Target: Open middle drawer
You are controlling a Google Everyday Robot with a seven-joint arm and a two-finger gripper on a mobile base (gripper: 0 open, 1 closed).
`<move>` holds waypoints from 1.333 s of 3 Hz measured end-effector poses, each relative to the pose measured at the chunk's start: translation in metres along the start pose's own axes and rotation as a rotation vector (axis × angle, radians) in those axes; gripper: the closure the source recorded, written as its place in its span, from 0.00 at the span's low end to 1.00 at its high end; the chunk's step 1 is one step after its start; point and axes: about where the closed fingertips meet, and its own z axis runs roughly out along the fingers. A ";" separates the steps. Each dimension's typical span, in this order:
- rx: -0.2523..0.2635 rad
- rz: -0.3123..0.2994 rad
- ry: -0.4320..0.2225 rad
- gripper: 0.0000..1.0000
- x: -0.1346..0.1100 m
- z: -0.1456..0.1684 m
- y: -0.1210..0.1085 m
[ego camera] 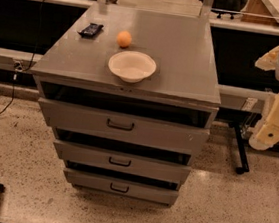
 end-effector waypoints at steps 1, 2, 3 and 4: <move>0.010 0.001 -0.006 0.00 -0.002 0.000 0.000; 0.024 0.028 -0.066 0.00 -0.011 0.027 0.019; 0.025 0.028 -0.066 0.00 -0.011 0.026 0.019; 0.021 -0.009 -0.126 0.00 -0.023 0.050 0.017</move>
Offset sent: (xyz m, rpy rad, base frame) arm -0.0277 0.0478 -0.0570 0.1645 -0.0599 -0.0309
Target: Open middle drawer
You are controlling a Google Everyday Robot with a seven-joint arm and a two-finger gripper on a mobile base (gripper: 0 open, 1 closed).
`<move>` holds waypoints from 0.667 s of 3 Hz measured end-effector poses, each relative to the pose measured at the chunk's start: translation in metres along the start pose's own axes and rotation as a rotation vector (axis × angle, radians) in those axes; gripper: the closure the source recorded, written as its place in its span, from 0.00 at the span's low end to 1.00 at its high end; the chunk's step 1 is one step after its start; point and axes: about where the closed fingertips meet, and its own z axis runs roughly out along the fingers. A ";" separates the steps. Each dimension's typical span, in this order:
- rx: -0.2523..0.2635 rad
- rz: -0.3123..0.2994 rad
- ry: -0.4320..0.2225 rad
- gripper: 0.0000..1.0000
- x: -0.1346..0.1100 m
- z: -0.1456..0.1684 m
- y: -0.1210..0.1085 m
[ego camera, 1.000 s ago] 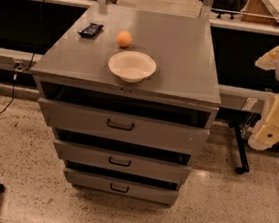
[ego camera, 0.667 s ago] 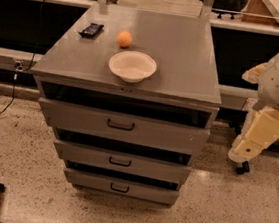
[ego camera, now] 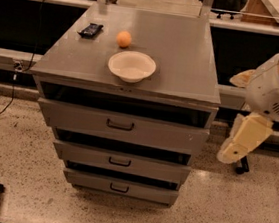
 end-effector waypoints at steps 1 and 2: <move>-0.023 -0.064 -0.117 0.00 -0.018 0.052 0.006; -0.070 -0.090 -0.289 0.00 -0.034 0.117 0.031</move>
Offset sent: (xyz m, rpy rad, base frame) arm 0.0034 0.1327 -0.1656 0.5629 -0.1295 0.4622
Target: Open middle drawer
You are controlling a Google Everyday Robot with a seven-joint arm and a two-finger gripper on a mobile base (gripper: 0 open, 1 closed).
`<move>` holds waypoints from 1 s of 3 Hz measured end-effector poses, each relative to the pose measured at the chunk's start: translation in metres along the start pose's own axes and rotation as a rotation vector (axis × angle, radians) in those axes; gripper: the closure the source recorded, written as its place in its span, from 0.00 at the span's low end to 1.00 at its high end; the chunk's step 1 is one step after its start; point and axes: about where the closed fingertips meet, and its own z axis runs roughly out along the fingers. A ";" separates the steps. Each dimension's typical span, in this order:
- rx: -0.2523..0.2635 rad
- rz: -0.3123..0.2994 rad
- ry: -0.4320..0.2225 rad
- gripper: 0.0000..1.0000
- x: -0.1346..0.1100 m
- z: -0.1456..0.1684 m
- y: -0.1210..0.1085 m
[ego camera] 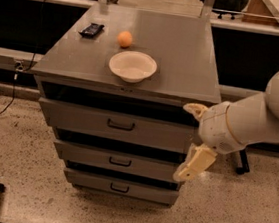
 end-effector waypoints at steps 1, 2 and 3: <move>-0.005 -0.033 -0.119 0.00 -0.020 0.015 0.005; -0.005 -0.033 -0.118 0.00 -0.020 0.015 0.005; -0.001 -0.025 -0.135 0.00 -0.007 0.047 0.005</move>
Offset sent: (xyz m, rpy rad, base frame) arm 0.0003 0.0237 -0.0056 0.1034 -0.0282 0.0513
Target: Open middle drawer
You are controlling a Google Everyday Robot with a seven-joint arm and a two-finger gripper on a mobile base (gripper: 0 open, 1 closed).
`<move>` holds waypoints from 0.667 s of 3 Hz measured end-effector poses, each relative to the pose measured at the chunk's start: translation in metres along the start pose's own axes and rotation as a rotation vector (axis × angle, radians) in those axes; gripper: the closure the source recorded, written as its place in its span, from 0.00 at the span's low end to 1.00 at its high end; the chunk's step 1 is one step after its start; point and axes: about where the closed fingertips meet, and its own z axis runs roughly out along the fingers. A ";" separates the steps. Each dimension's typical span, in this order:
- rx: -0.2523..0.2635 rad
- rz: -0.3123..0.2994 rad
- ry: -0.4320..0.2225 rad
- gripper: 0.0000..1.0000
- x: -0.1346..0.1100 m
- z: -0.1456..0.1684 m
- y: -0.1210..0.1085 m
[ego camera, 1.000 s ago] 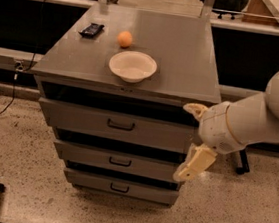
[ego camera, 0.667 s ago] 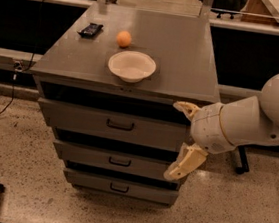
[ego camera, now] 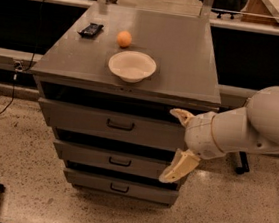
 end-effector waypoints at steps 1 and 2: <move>-0.004 -0.037 -0.003 0.00 0.035 0.049 0.000; -0.021 -0.066 -0.026 0.00 0.072 0.088 0.000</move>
Offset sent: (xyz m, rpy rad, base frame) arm 0.0493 -0.0058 -0.1751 0.0221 -0.0360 0.1135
